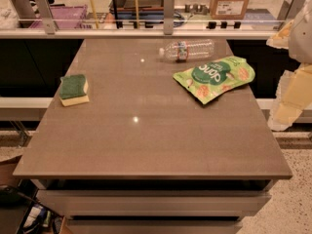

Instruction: Move green rice chip bag near sponge

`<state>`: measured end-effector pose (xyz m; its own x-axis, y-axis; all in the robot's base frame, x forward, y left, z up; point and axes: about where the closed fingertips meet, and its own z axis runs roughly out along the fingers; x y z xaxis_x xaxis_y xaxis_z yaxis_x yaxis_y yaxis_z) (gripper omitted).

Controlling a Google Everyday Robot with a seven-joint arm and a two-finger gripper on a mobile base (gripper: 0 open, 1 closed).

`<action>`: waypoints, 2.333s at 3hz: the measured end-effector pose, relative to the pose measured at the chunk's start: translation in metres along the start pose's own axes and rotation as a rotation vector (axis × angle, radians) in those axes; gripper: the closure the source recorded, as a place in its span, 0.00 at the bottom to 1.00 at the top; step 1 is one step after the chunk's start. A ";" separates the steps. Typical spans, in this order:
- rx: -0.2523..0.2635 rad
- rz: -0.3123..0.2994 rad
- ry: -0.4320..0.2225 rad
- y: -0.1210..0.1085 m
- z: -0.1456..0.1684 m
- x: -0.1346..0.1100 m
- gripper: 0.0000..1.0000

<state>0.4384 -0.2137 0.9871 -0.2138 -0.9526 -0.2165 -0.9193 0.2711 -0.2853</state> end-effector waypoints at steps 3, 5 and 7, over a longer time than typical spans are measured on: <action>0.080 -0.105 -0.005 -0.025 0.023 -0.013 0.00; 0.234 -0.129 -0.034 -0.061 0.064 -0.029 0.00; 0.249 -0.126 -0.051 -0.107 0.101 -0.043 0.00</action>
Offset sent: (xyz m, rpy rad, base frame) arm 0.0374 0.0064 -0.0101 -0.0796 -0.0745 0.1162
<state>0.5790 -0.1879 0.9325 -0.0804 -0.9746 -0.2092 -0.8267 0.1825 -0.5323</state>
